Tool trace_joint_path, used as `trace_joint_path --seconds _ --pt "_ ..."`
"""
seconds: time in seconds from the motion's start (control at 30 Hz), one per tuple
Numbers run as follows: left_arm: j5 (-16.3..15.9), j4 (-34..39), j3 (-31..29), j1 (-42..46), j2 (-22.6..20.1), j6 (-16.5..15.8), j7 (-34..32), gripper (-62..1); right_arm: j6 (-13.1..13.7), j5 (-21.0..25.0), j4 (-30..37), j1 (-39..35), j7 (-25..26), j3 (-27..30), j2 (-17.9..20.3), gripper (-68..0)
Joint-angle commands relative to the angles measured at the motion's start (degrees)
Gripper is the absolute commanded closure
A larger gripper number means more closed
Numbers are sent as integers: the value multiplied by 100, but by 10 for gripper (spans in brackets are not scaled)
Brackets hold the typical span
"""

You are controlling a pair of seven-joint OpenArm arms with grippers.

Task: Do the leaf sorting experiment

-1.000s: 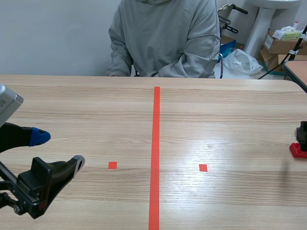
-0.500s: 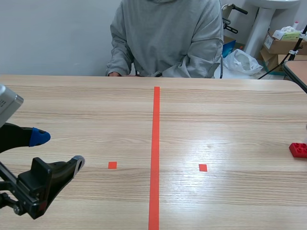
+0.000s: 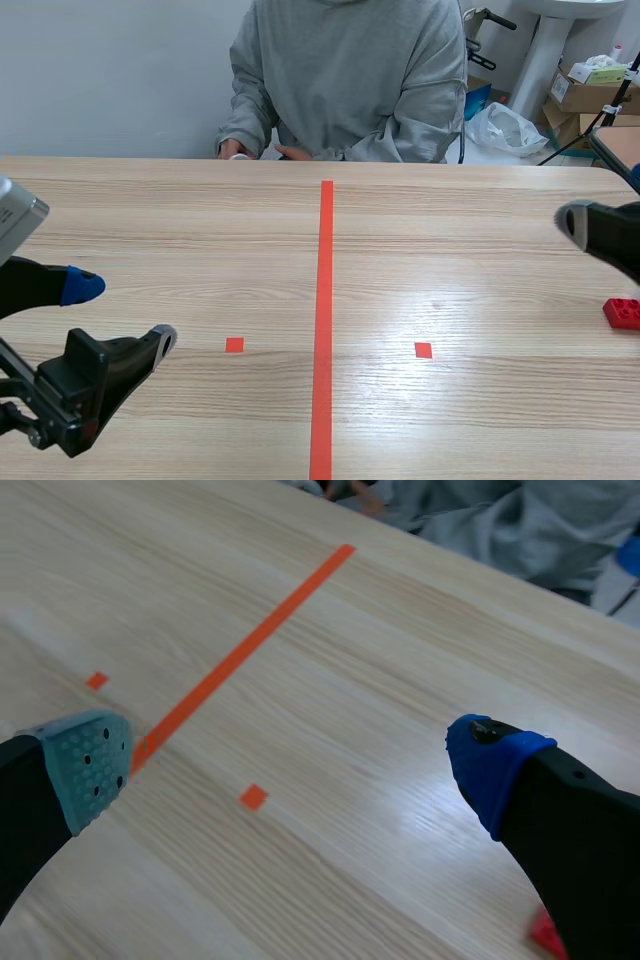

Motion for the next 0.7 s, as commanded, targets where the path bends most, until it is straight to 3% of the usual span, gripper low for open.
trace_joint_path --seconds 0.0,0.2,0.33,0.4,0.53,0.67 --pt "-66 133 -4 2 26 -7 -85 -542 44 131 -15 35 -17 -188 74 -652" --pt "-195 133 -4 2 24 -7 -85 -542 44 109 -15 35 -111 -966 66 -652" --pt "-345 133 -4 2 7 -7 -81 -542 44 -236 -17 35 -107 -1294 -52 -649" --pt "-503 133 -4 2 7 -7 -81 -542 44 -334 -17 35 -61 -1403 -52 -625" --pt "-518 133 -4 2 9 -7 -81 -542 44 -424 -17 35 273 -1443 -52 -561" --pt "-518 133 -4 2 9 -7 -81 -542 44 -424 -17 37 393 -1443 -50 -557"
